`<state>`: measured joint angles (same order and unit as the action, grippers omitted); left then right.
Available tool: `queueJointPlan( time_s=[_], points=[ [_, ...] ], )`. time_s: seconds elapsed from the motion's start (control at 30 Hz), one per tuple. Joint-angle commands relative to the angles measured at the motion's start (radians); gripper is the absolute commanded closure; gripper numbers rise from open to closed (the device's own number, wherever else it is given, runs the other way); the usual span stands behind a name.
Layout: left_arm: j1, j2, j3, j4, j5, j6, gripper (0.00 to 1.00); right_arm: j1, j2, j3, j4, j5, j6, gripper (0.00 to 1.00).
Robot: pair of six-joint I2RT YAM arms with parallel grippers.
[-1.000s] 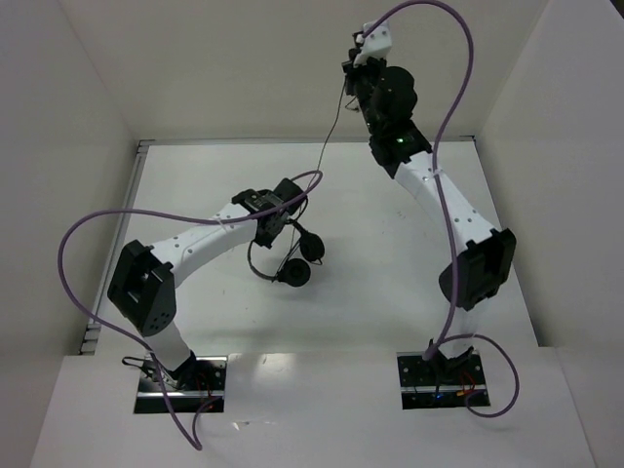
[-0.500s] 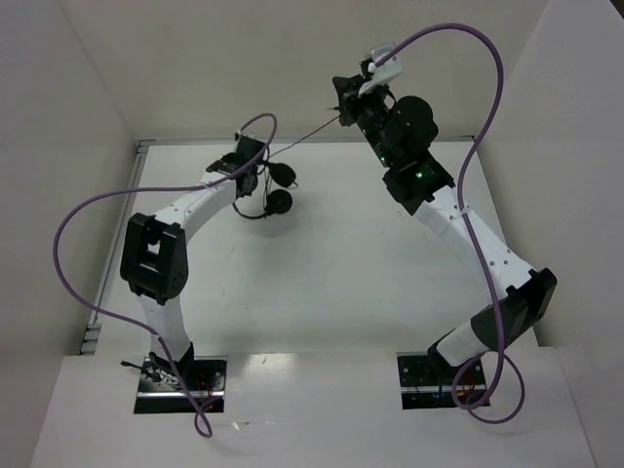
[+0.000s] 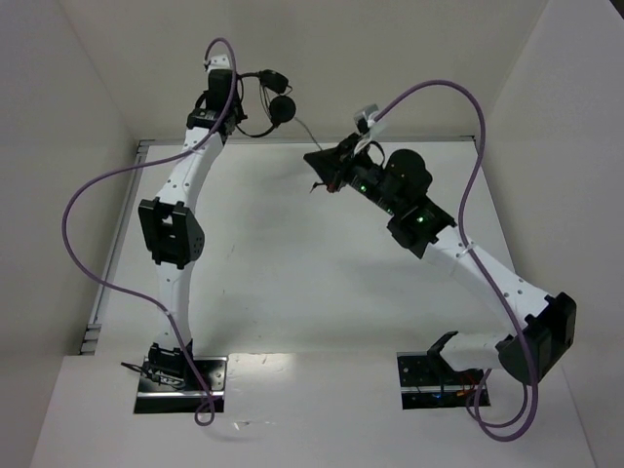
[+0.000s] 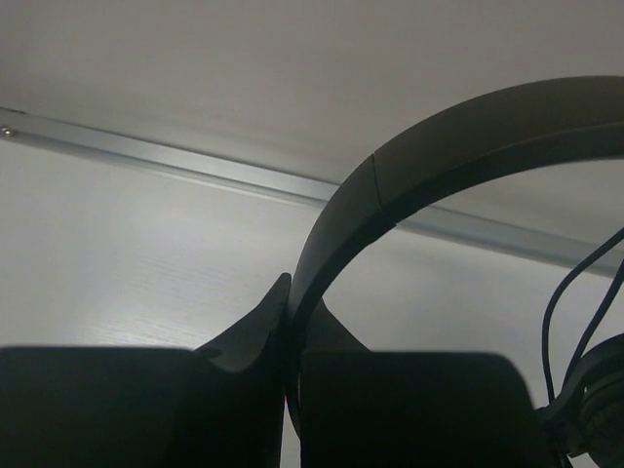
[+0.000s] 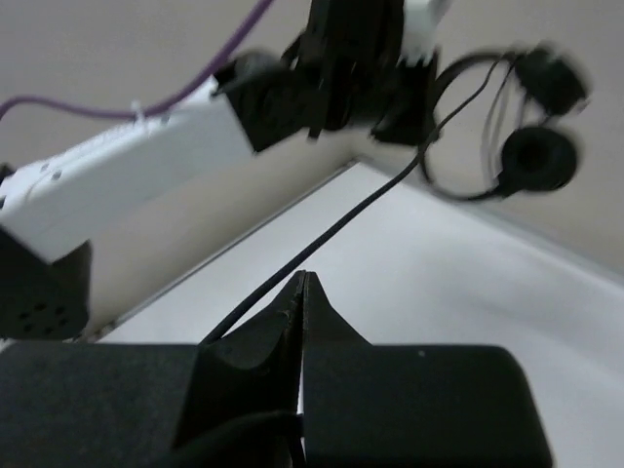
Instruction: Wrap the headphones
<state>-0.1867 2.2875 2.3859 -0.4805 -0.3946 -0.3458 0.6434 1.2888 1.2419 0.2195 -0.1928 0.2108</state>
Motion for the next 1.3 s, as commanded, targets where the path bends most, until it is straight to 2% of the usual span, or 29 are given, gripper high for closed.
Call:
queueJointPlan(
  time_s=[0.0, 0.1, 0.23, 0.27, 0.4, 0.6, 0.73, 0.97, 1.1, 1.27],
  points=[
    [0.015, 0.001, 0.071, 0.06, 0.112, -0.102, 1.0, 0.054, -0.025, -0.088, 0.126, -0.08, 0.127, 0.99],
    [0.015, -0.019, 0.071, 0.069, 0.183, -0.128, 1.0, 0.105, 0.01, -0.162, 0.136, -0.045, 0.136, 0.99],
    [0.029, -0.086, 0.071, 0.082, 0.261, -0.128, 1.0, 0.105, 0.035, -0.284, 0.136, 0.016, 0.136, 0.99],
    [0.05, -0.1, 0.071, 0.091, 0.333, -0.145, 1.0, 0.105, 0.059, -0.303, 0.136, 0.053, 0.136, 0.99],
    [0.073, -0.181, 0.061, 0.091, 0.445, -0.157, 1.0, 0.105, 0.148, -0.377, 0.138, 0.085, 0.136, 0.99],
    [0.073, -0.354, -0.088, 0.114, 0.605, -0.148, 1.0, 0.105, 0.277, -0.389, 0.205, 0.154, 0.118, 0.99],
    [0.073, -0.433, -0.139, 0.114, 0.7, -0.176, 1.0, 0.105, 0.362, -0.362, 0.218, 0.18, 0.032, 0.99],
    [0.073, -0.641, -0.266, 0.063, 0.678, -0.134, 1.0, 0.09, 0.394, -0.361, 0.239, 0.329, -0.028, 0.99],
    [0.073, -0.726, -0.326, 0.048, 0.636, -0.113, 1.0, 0.049, 0.38, -0.442, 0.251, 0.369, -0.037, 0.99],
    [0.073, -0.786, -0.326, 0.029, 0.544, -0.104, 1.0, 0.025, 0.348, -0.522, 0.235, 0.403, -0.019, 0.99]
  ],
)
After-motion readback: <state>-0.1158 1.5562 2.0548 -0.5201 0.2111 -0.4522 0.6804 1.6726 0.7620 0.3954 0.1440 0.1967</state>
